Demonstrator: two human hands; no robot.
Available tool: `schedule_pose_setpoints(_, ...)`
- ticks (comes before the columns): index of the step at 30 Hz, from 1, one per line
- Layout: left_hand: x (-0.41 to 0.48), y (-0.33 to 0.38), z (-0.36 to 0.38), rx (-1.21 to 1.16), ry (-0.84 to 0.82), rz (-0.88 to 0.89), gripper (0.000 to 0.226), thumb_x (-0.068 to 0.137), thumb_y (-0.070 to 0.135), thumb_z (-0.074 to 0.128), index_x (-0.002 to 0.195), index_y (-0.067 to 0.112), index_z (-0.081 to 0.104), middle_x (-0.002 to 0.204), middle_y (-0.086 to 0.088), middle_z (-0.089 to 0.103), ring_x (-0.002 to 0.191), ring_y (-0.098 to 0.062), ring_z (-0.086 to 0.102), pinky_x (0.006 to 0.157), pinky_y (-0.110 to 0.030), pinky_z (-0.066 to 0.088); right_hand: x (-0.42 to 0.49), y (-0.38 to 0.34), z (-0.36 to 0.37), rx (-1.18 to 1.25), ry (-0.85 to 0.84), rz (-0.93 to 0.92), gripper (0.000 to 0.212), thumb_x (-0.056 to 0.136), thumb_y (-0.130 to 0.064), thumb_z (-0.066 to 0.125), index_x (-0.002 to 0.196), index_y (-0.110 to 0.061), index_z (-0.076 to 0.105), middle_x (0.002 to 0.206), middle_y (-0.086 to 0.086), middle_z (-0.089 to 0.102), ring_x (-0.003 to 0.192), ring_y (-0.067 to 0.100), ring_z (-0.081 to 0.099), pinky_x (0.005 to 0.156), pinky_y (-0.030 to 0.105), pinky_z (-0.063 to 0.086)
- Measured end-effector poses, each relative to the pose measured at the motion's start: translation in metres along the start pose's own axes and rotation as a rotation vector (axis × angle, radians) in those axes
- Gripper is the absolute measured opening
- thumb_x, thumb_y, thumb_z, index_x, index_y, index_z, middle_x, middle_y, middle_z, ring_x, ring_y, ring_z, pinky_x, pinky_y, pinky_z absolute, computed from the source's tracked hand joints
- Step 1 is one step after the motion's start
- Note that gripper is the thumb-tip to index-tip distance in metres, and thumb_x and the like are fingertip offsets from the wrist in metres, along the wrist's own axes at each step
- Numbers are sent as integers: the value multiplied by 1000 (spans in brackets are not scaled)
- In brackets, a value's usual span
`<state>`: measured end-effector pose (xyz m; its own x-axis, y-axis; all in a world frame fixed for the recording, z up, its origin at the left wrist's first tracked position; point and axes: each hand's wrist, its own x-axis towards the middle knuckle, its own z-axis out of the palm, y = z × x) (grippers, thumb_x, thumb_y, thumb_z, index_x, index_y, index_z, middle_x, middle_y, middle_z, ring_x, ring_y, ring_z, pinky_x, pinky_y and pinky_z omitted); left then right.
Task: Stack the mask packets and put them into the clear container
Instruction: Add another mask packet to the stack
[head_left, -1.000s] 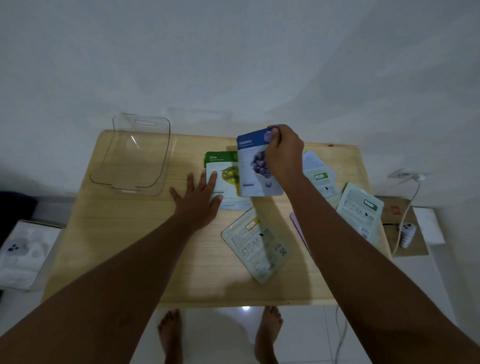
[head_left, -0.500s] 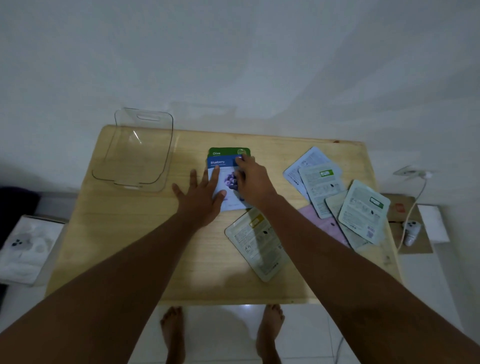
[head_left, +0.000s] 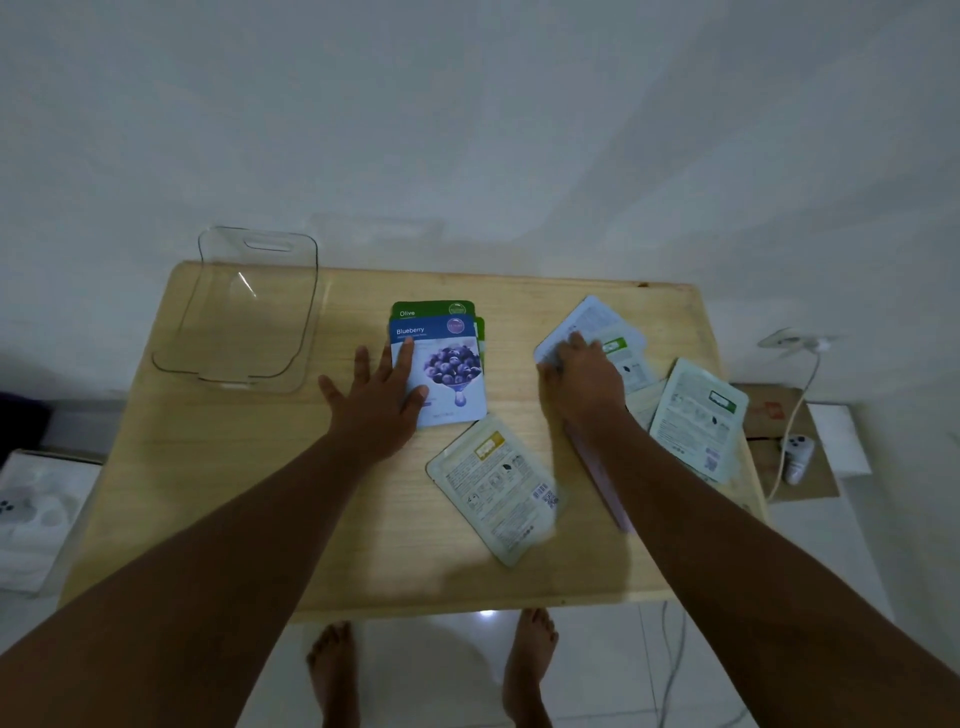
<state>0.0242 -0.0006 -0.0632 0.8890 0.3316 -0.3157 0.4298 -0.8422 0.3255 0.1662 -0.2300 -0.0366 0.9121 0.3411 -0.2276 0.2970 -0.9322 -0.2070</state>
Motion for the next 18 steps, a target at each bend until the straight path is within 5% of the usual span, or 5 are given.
schedule_pose_setpoints(4,0,0,1,9,-10,-4,69,100,55,25,155,35,-12,167,3,-2,152,-32,-10,109,-76,0,-6,-6,2,53,119,-68,34,101,-27,42,112,-3,63,119,15,62,103,32,63,81,39,51)
schedule_pose_setpoints(8,1,-1,2,12,-2,-1,70,100,55,26,155,34,-12,167,3,0,152,-32,-9,110,-76,0,-9,-8,2,133,180,-69,29,99,-28,44,98,-9,65,95,13,68,82,30,66,68,32,46)
schedule_pose_setpoints(14,1,-1,2,15,-13,-5,70,100,56,24,154,35,-14,167,3,-2,152,-32,-10,110,-75,-1,-11,-15,-16,326,255,-77,20,100,-13,49,114,-5,61,101,17,71,91,34,67,78,45,56)
schedule_pose_setpoints(18,0,1,0,8,-19,-11,71,100,57,25,154,35,-15,167,1,-3,152,-32,-12,110,-74,-3,-5,-38,-37,466,414,-145,14,104,-14,42,109,-8,54,86,13,70,74,31,67,64,47,56)
